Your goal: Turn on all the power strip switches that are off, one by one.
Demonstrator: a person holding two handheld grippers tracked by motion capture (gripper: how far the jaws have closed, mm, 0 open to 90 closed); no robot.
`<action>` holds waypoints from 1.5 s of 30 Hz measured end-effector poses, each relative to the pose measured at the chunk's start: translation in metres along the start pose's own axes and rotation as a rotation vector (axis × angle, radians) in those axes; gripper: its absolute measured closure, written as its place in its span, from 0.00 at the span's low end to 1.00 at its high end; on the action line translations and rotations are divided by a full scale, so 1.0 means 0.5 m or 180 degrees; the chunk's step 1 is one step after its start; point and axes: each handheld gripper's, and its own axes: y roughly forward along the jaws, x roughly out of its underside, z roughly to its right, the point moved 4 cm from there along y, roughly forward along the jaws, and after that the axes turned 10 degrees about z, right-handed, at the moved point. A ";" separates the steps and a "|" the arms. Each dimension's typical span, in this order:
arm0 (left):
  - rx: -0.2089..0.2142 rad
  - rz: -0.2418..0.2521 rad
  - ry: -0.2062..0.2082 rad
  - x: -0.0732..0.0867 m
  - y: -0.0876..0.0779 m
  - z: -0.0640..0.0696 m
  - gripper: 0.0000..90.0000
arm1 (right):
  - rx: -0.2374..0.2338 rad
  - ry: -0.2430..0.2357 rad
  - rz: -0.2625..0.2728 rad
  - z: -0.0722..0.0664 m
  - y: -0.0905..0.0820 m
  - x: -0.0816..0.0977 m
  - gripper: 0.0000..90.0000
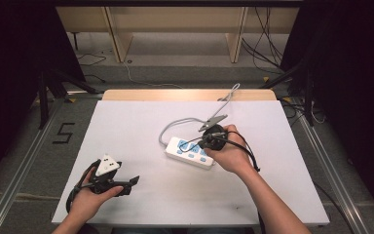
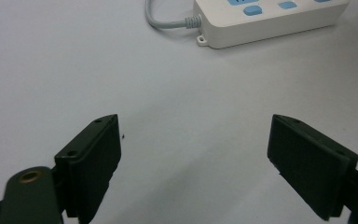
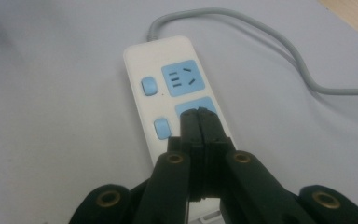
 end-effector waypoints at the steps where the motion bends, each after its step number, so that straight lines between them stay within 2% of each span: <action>1: -0.0003 0.0002 0.0002 -0.001 0.000 0.000 0.19 | -0.0012 -0.0020 -0.0018 -0.001 0.003 -0.003 1.00; 17: 0.0019 -0.0010 0.0044 0.001 -0.001 0.003 0.19 | -0.0116 -0.0147 -0.0189 -0.024 0.060 -0.052 1.00; 24: -0.0003 -0.0005 0.0034 0.002 -0.002 0.002 0.19 | -0.0200 -0.0185 -0.0284 -0.036 0.091 -0.057 1.00; 28: -0.0003 -0.0009 0.0043 0.002 -0.002 0.002 0.19 | -0.0215 -0.0185 -0.0300 -0.041 0.105 -0.063 1.00; 45: 0.0001 -0.0031 0.0079 0.003 -0.002 0.002 0.19 | -0.0269 -0.0204 -0.0569 -0.059 0.153 -0.064 1.00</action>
